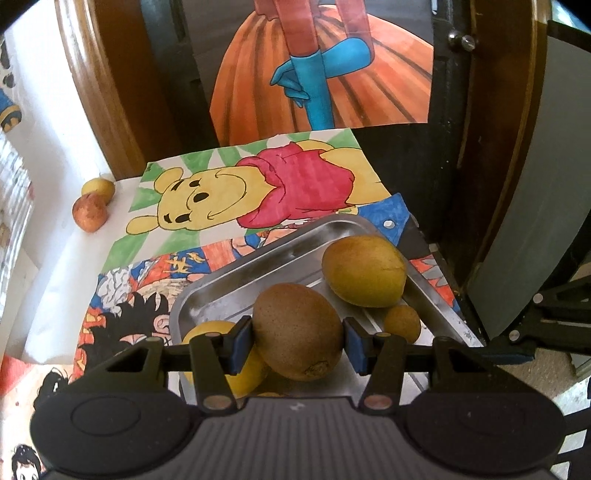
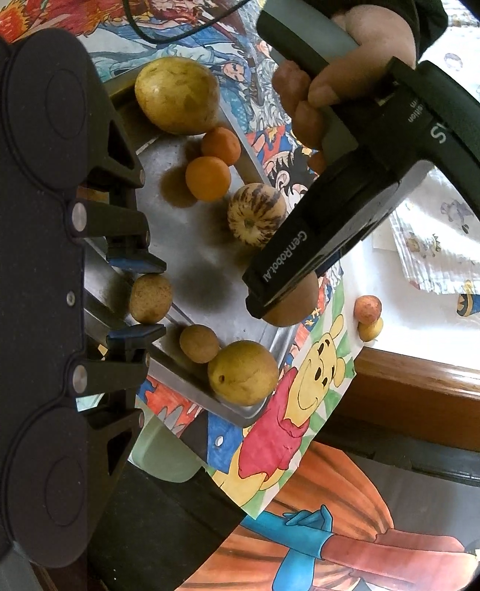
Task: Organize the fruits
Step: 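Lower the kiwi into the tray with the left tool while the right lowers the small fruit, then open the left gripper to release the kiwi while the right releases the small fruit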
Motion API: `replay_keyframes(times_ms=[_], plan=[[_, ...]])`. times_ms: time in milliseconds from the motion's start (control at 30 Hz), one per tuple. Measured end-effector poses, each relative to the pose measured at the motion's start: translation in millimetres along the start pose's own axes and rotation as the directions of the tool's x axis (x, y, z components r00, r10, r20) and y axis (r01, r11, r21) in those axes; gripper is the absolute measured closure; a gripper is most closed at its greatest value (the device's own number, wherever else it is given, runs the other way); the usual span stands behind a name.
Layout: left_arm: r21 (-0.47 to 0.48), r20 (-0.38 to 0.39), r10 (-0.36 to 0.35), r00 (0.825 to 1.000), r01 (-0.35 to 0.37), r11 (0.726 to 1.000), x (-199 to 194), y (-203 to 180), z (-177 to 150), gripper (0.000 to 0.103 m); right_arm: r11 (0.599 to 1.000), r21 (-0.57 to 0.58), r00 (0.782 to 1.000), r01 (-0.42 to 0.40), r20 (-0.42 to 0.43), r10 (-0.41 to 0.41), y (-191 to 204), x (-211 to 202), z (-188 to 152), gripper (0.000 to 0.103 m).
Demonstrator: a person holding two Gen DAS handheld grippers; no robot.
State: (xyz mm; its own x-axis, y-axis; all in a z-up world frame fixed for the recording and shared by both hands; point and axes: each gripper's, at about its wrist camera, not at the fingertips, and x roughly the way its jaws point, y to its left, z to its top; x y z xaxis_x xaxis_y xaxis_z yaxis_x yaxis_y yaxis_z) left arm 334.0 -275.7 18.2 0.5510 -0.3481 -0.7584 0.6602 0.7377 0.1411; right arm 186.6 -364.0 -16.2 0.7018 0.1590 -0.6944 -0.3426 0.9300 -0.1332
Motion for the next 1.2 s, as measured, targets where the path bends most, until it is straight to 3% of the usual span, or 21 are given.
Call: replay_keyframes(times_ms=[533,767,1000,1200], plan=[[0.239,-0.033,-0.066,0.997,0.072,0.968,5.8,-19.4,-8.6,0.046,0.999,-0.043,1.000,0.014,0.011,-0.013,4.7,-0.9,-2.0,0.071],[0.245,-0.028,-0.061,0.998,0.066,0.967,5.4,-20.2,-8.6,0.043,0.997,-0.072,0.999,0.027,0.022,-0.025,8.0,-8.9,-4.5,0.067],[0.234,-0.015,-0.043,0.999,0.045,0.971,1.7,-16.4,-3.9,0.042,0.998,-0.044,0.999,0.039,0.029,-0.038,6.7,-16.3,-10.4,0.059],[0.220,0.004,-0.038,0.999,0.036,0.975,-8.9,-21.7,-5.3,0.036,0.998,0.000,0.998,0.059,0.038,-0.059,2.8,-26.7,-16.8,0.050]])
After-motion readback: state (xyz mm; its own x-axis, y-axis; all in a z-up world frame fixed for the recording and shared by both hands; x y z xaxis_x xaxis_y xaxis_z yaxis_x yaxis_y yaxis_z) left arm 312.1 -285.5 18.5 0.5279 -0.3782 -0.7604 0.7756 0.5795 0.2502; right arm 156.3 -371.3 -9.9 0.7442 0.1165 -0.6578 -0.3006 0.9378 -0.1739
